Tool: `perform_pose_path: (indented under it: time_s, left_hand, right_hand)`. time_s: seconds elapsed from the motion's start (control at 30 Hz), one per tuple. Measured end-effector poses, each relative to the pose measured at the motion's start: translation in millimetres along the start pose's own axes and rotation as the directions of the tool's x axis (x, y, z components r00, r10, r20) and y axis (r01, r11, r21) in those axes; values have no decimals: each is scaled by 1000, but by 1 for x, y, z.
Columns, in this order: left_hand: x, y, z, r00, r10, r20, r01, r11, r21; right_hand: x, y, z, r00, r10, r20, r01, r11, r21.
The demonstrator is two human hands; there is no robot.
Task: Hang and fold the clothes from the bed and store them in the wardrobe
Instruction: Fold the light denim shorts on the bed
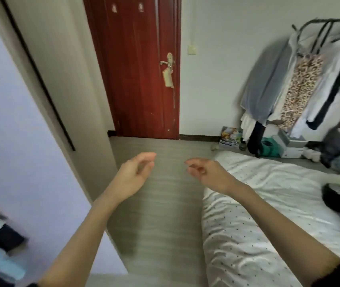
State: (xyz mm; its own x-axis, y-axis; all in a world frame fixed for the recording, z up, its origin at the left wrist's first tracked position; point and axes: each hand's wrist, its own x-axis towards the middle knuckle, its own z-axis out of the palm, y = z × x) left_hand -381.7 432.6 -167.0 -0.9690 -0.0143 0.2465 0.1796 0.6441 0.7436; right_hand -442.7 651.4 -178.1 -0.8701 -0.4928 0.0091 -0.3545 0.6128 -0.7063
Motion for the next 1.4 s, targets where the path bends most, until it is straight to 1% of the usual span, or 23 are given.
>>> perform_pose_path:
  time_s: [0.13, 0.17, 0.27, 0.37, 0.4, 0.47, 0.5, 0.57, 0.6, 0.67, 0.7, 0.73, 0.8, 0.83, 0.87, 0.9, 1.0, 1.07, 1.13, 1.17, 1.23, 1.3, 1.4]
  left_hand:
    - [54, 50, 108, 975, 140, 176, -119, 985, -122]
    - [66, 62, 137, 954, 173, 244, -139, 979, -149]
    - [89, 94, 207, 872, 249, 422, -176, 963, -205]
    - [109, 124, 272, 779, 305, 548, -198, 949, -246]
    - [113, 129, 283, 761, 311, 570, -195, 947, -256]
    - [128, 150, 331, 676, 359, 644, -220, 932, -288]
    - [133, 155, 346, 649, 368, 666, -237, 929, -284]
    - [154, 172, 406, 536, 387, 750, -233, 922, -309]
    - [154, 172, 411, 525, 384, 760, -233, 923, -306]
    - [168, 176, 450, 465, 392, 794, -225, 919, -322]
    - [183, 179, 479, 418, 401, 815, -235, 914, -329]
    - [191, 178, 494, 396, 399, 827, -247, 914, -323]
    - [222, 178, 542, 331, 383, 863, -238, 918, -316]
    - [230, 175, 555, 311, 382, 870, -255, 916, -311]
    - [249, 172, 585, 290, 371, 882, -252, 919, -303]
    - [256, 169, 596, 289, 371, 883, -267, 917, -297]
    - [289, 156, 658, 297, 325, 898, -248, 934, -256]
    - [301, 144, 696, 271, 284, 920, -246, 944, -219]
    - [304, 136, 715, 244, 273, 931, -250, 945, -211]
    - [306, 133, 726, 228, 265, 937, -249, 946, -207]
    - [312, 129, 740, 199, 254, 947, -247, 948, -202]
    - [317, 128, 749, 192, 243, 951, -231, 953, -196]
    - [323, 129, 754, 204, 227, 952, -214, 959, -183]
  right_hand:
    - [-61, 79, -68, 962, 218, -164, -212, 976, 54]
    - [-78, 95, -82, 939, 284, -192, -275, 959, 75]
    - [-120, 139, -113, 874, 408, -264, -389, 913, 123]
    - [-155, 174, -138, 795, 511, -326, -484, 859, 166]
    - [-161, 181, -142, 784, 522, -336, -492, 852, 177]
    - [-183, 206, -161, 713, 593, -373, -555, 803, 216]
    - [-188, 215, -166, 690, 613, -384, -575, 787, 224]
    - [-199, 252, -185, 588, 689, -425, -642, 716, 273]
    - [-201, 256, -186, 583, 695, -421, -652, 709, 269]
    - [-203, 282, -199, 533, 739, -413, -697, 660, 281]
    - [-199, 303, -210, 492, 766, -415, -723, 624, 295]
    - [-197, 316, -216, 463, 779, -424, -738, 603, 303]
    - [-183, 362, -237, 376, 826, -420, -772, 529, 351]
    - [-177, 376, -243, 342, 841, -418, -787, 500, 362]
    - [-166, 408, -253, 303, 860, -412, -797, 465, 385]
    - [-162, 421, -255, 256, 876, -409, -809, 426, 405]
    - [-142, 495, -262, 86, 927, -364, -818, 274, 506]
    - [-133, 543, -260, -19, 952, -307, -806, 167, 568]
    - [-129, 569, -259, -110, 955, -276, -763, 97, 639]
    - [-126, 583, -259, -155, 950, -270, -735, 71, 674]
    - [-120, 605, -257, -215, 951, -222, -648, 31, 761]
    - [-114, 617, -255, -290, 945, -149, -496, -15, 868]
    - [-107, 626, -252, -398, 908, -129, -401, -45, 915]
